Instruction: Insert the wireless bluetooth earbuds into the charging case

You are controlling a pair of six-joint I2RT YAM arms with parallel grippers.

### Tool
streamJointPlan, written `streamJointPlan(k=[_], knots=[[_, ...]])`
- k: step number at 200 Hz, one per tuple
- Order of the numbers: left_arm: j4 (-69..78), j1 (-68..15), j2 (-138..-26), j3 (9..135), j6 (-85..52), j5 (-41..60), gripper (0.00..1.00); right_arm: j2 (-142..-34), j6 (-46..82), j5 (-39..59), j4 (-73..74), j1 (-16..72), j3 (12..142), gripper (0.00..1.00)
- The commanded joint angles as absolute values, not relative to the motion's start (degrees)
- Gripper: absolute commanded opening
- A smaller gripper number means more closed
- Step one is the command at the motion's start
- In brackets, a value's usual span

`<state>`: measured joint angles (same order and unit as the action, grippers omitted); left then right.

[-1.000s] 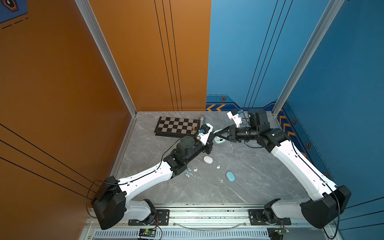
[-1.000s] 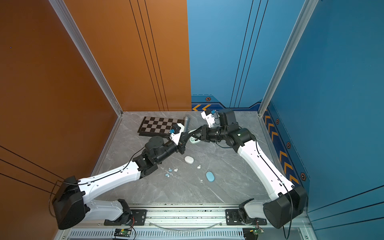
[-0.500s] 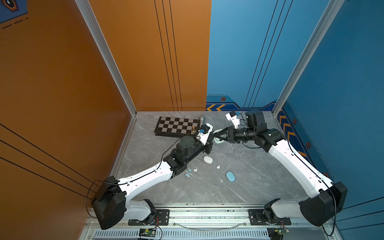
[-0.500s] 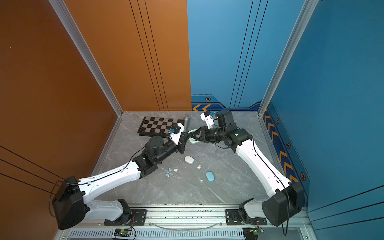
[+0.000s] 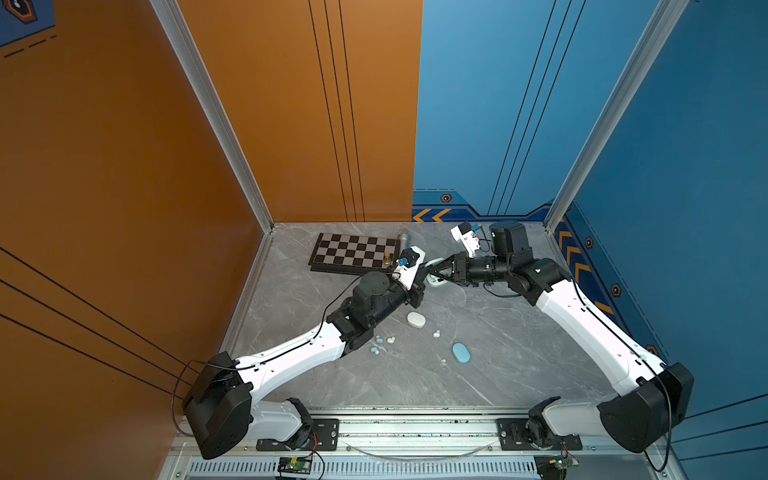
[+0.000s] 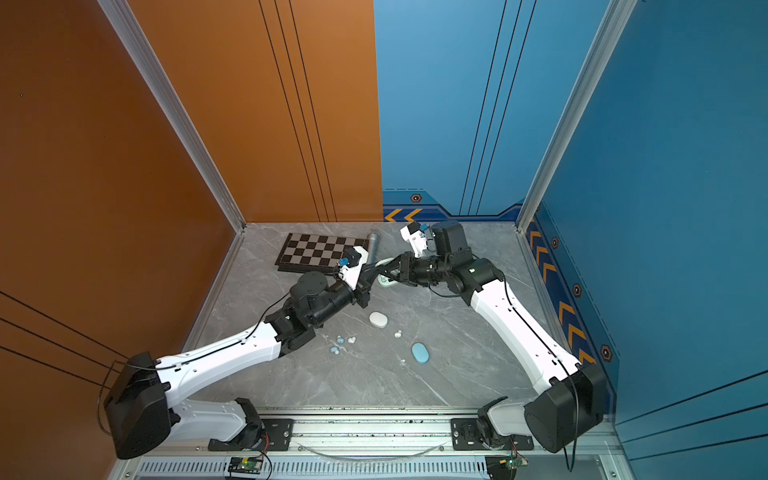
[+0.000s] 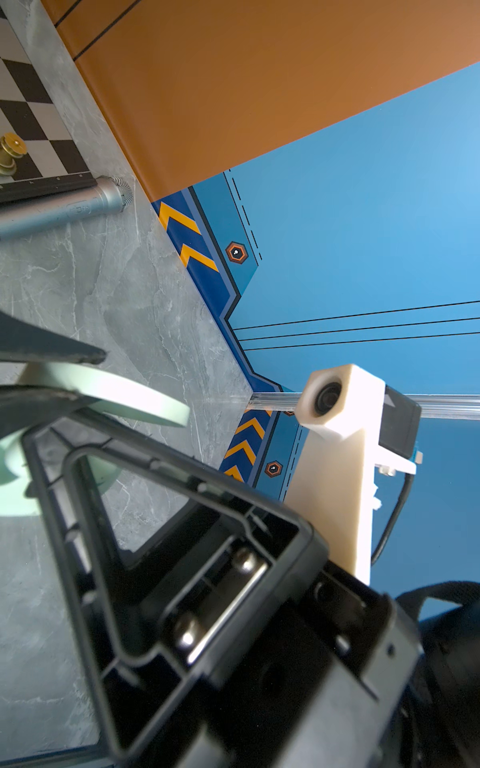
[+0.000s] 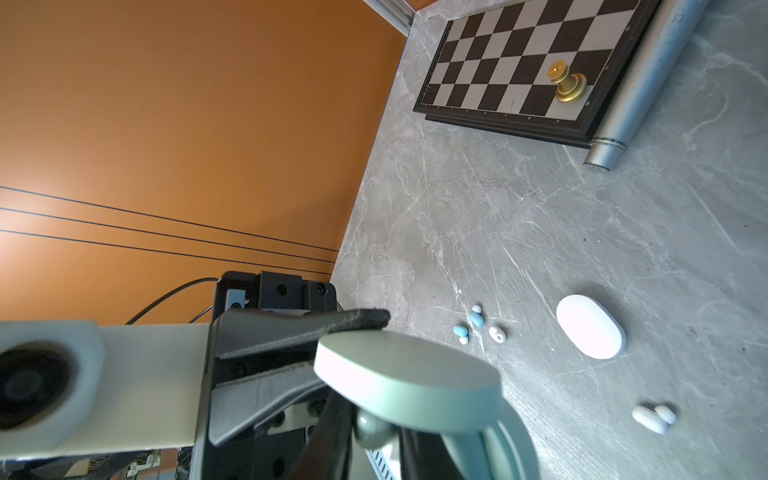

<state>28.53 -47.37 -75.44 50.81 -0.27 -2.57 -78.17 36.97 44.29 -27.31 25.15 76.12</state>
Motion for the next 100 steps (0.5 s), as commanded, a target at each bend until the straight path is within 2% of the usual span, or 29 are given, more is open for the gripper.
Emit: streamJointPlan(k=[1, 100], knots=[[30.67, -47.65, -74.05, 52.38, 0.09, -1.32, 0.0, -78.84, 38.01, 42.92, -24.65, 25.82, 75.41, 0.22], [30.67, -47.52, -73.65, 52.12, 0.1, -1.39, 0.0, -78.74, 39.97, 43.64, -20.97, 26.24, 74.69, 0.19]])
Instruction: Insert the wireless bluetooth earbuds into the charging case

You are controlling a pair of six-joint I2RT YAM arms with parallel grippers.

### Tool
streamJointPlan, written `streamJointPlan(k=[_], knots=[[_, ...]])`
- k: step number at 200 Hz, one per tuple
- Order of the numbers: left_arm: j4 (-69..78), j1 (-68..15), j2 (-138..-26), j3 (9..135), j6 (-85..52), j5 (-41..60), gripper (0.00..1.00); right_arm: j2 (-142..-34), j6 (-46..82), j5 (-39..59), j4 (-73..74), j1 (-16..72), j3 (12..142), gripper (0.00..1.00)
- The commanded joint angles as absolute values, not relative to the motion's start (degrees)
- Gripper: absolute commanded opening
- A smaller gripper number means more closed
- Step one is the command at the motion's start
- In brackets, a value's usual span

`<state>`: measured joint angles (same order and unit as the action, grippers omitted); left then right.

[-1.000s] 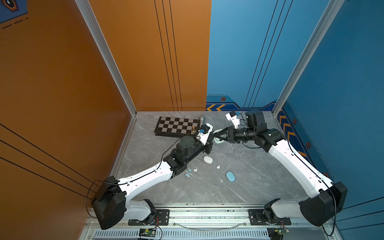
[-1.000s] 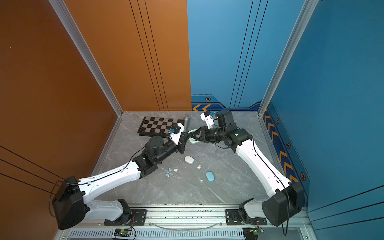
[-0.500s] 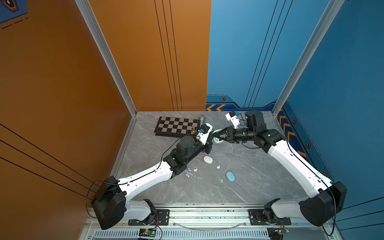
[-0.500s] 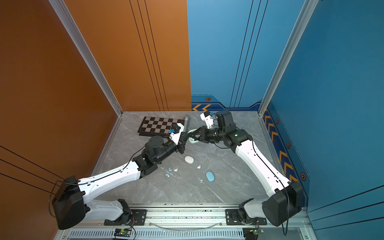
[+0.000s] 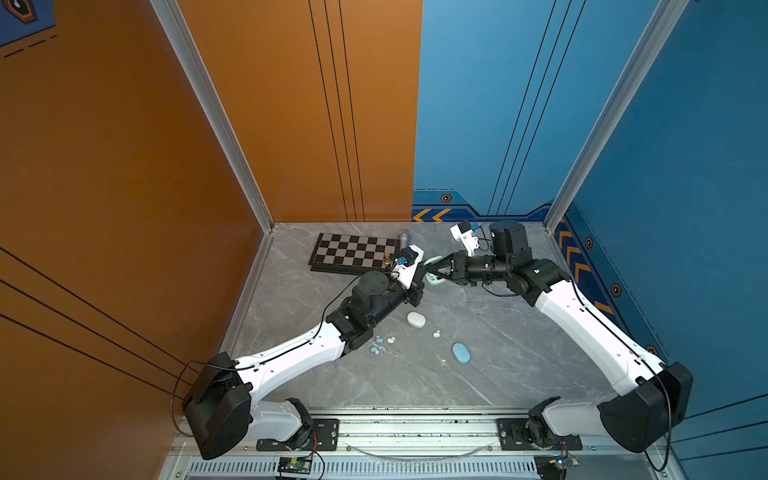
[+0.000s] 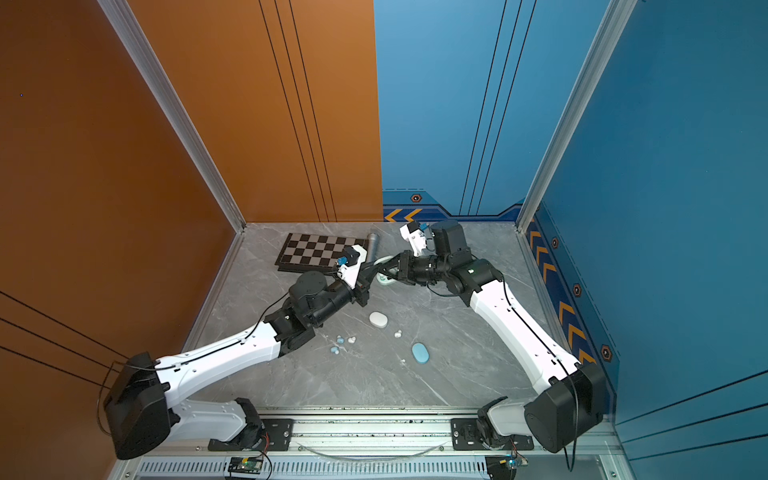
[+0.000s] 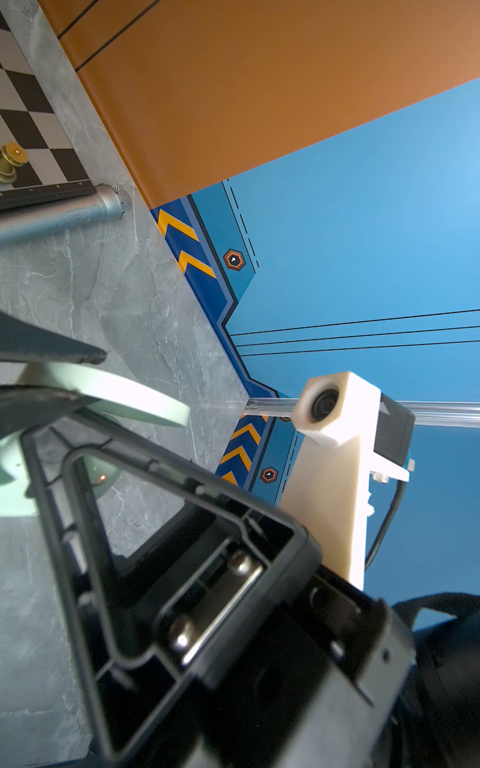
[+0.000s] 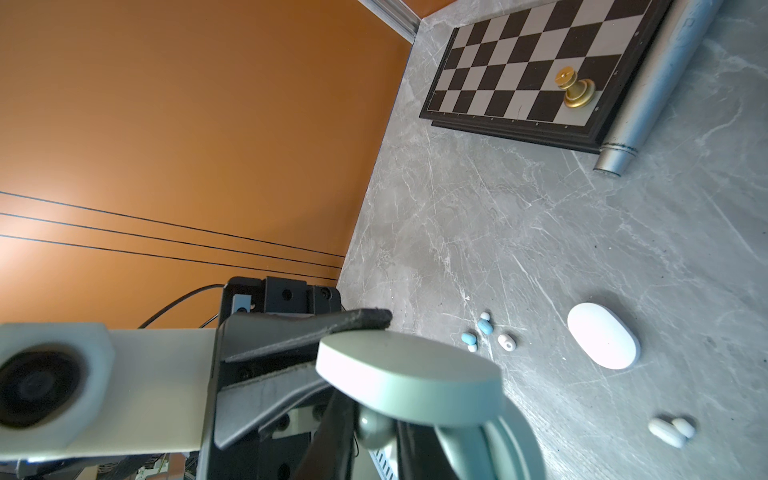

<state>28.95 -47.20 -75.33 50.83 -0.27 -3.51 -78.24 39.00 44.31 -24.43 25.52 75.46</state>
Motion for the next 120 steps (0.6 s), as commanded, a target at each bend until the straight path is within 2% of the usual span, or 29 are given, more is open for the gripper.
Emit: streamJointPlan(k=[1, 65, 120], knots=[[30.67, -47.54, -73.65, 52.08, 0.09, -1.4, 0.0, -78.75, 39.98, 43.66, -20.94, 26.21, 74.7, 0.2], [30.67, -47.34, -73.52, 52.23, 0.0, -1.05, 0.0, -78.36, 39.2, 42.64, -20.83, 26.24, 73.7, 0.25], [30.67, -47.28, -73.47, 52.06, -0.13, -0.78, 0.0, -78.34, 39.33, 42.1, -20.26, 26.19, 74.0, 0.26]])
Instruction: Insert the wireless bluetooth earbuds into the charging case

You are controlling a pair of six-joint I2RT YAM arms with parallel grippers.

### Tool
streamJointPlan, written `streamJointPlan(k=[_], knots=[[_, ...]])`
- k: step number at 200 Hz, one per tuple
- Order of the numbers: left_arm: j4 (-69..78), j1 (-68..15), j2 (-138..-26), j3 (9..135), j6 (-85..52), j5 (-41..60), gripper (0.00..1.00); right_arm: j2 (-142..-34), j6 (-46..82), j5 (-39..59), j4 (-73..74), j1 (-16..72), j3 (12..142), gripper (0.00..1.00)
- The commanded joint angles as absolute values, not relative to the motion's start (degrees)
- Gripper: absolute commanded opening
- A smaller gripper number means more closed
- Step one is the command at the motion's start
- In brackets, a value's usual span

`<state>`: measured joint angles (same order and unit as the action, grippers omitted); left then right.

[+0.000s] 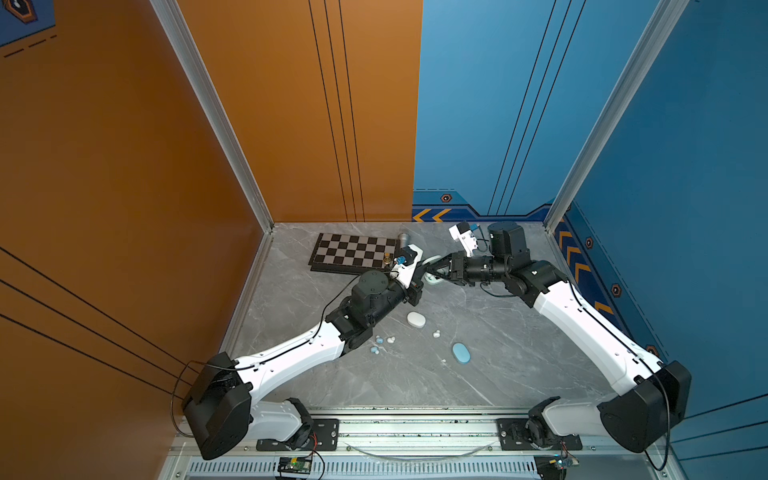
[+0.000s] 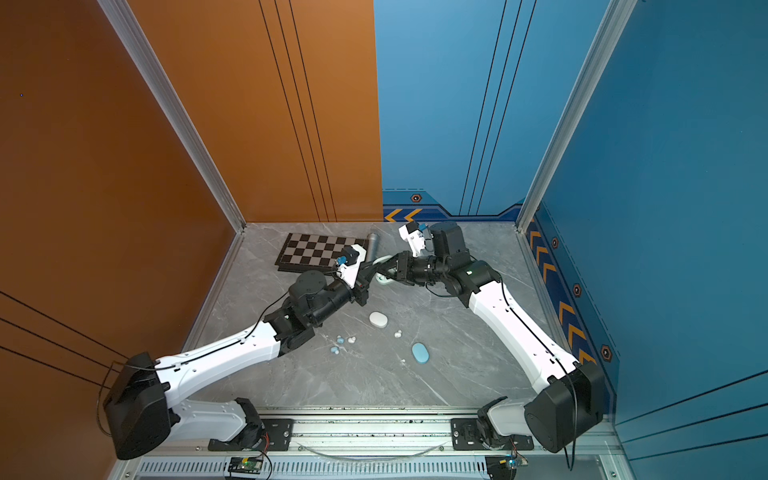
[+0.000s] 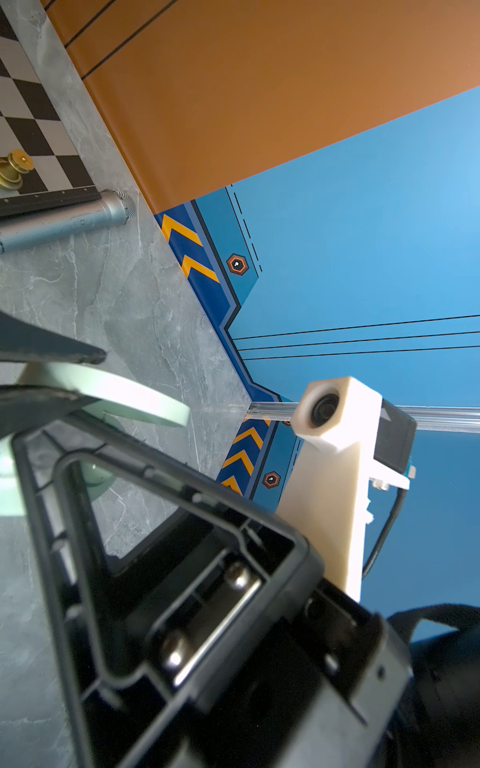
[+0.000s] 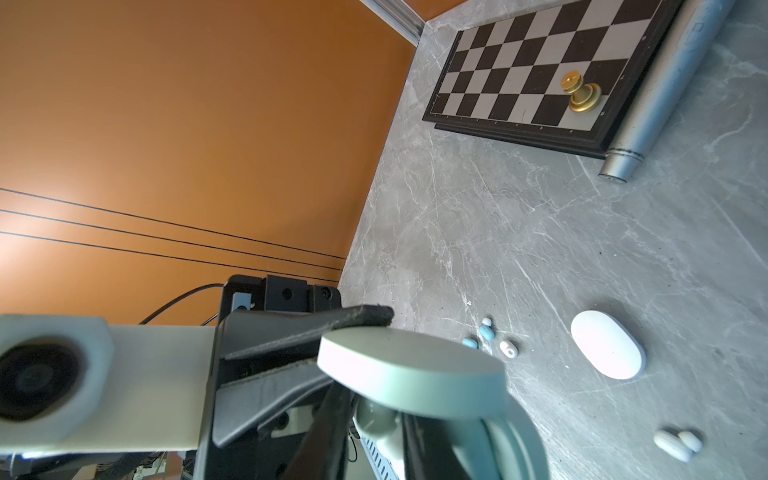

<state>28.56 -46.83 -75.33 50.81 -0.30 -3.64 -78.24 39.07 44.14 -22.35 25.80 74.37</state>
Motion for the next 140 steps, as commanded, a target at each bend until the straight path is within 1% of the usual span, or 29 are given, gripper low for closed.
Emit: streamJointPlan(k=[1, 50, 140], knots=[[30.67, -47.28, -73.43, 52.05, -0.11, -0.78, 0.0, -78.33, 39.35, 42.1, -20.24, 26.19, 74.0, 0.26], [30.67, -46.81, -72.95, 50.96, -0.13, -1.13, 0.0, -77.66, 39.35, 42.06, -20.23, 25.68, 75.74, 0.31], [30.15, -44.45, -72.26, 49.22, -0.24, -0.26, 0.0, -75.44, 39.84, 42.47, -20.51, 24.0, 78.21, 0.33]])
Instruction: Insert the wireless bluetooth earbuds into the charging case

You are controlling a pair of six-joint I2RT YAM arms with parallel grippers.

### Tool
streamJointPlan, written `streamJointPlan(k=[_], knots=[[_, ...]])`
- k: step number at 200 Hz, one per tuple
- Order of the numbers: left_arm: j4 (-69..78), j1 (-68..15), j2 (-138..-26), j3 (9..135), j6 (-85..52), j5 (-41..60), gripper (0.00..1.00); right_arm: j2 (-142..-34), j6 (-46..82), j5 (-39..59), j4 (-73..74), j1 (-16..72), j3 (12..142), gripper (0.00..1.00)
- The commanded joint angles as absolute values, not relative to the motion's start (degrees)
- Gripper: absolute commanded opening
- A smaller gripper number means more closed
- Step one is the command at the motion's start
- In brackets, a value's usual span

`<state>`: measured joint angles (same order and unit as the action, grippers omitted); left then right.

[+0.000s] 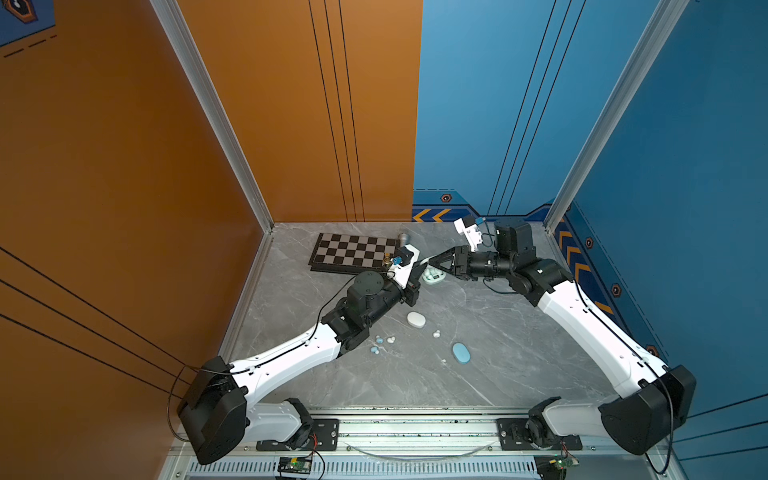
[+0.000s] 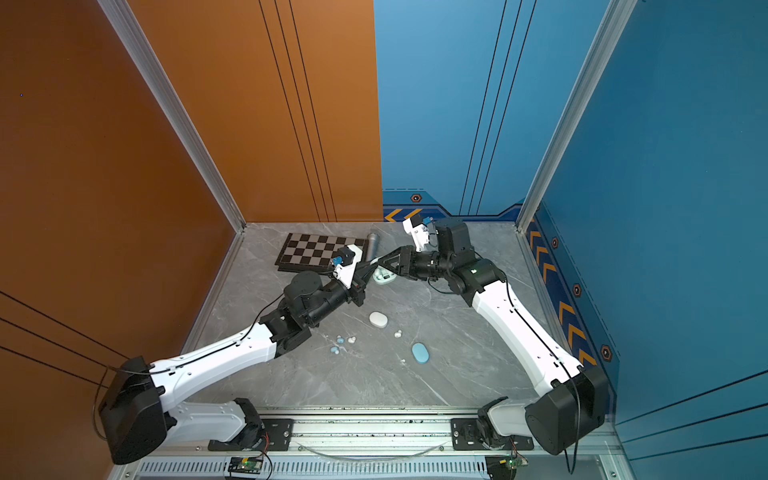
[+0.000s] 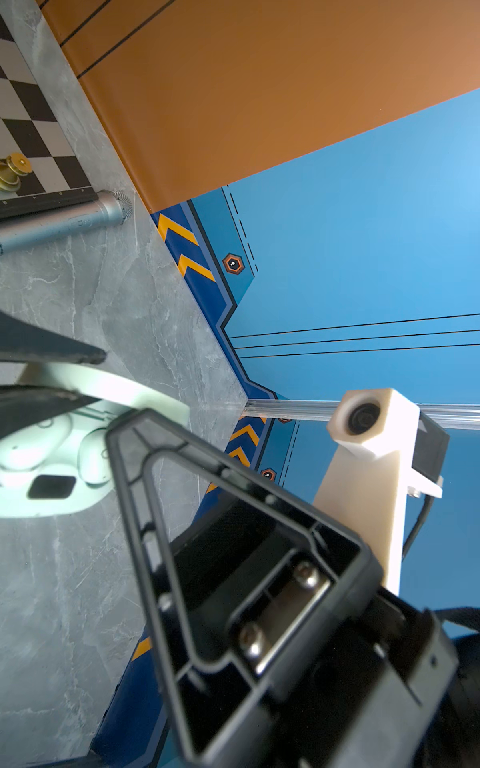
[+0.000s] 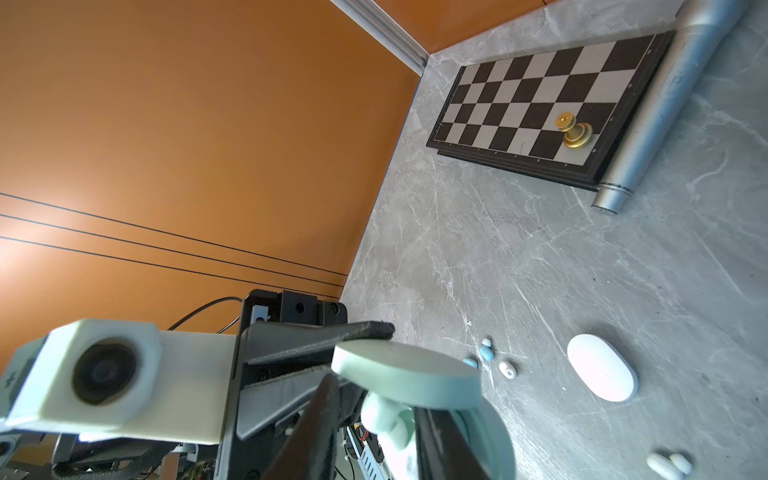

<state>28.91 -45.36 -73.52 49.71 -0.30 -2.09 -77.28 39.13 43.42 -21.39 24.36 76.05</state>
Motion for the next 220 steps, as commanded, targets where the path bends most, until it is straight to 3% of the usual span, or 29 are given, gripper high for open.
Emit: streamJointPlan(k=[1, 34, 72, 102, 145, 220], knots=[[30.1, -44.46, -72.25, 49.26, -0.21, -0.26, 0.0, -75.38, 39.83, 42.46, -20.54, 24.0, 78.22, 0.33], [29.73, -44.12, -72.42, 50.0, -0.38, 0.0, 0.0, -72.78, 36.1, 39.71, -23.52, 23.89, 78.37, 0.37], [29.01, -43.81, -72.43, 50.62, 0.0, 0.09, 0.0, -68.78, 29.12, 30.78, -30.49, 23.62, 78.93, 0.63], [28.92, -43.77, -72.83, 51.19, 0.02, 0.0, 0.0, -70.03, 28.05, 29.93, -33.08, 23.98, 78.64, 0.71], [28.74, -43.86, -73.54, 52.11, 0.03, 0.35, 0.0, -71.75, 25.94, 27.32, -33.22, 27.38, 77.52, 0.77], [28.3, -43.86, -73.55, 52.62, 0.01, 0.58, 0.0, -73.83, 23.19, 22.53, -33.92, 31.52, 77.17, 0.78]])
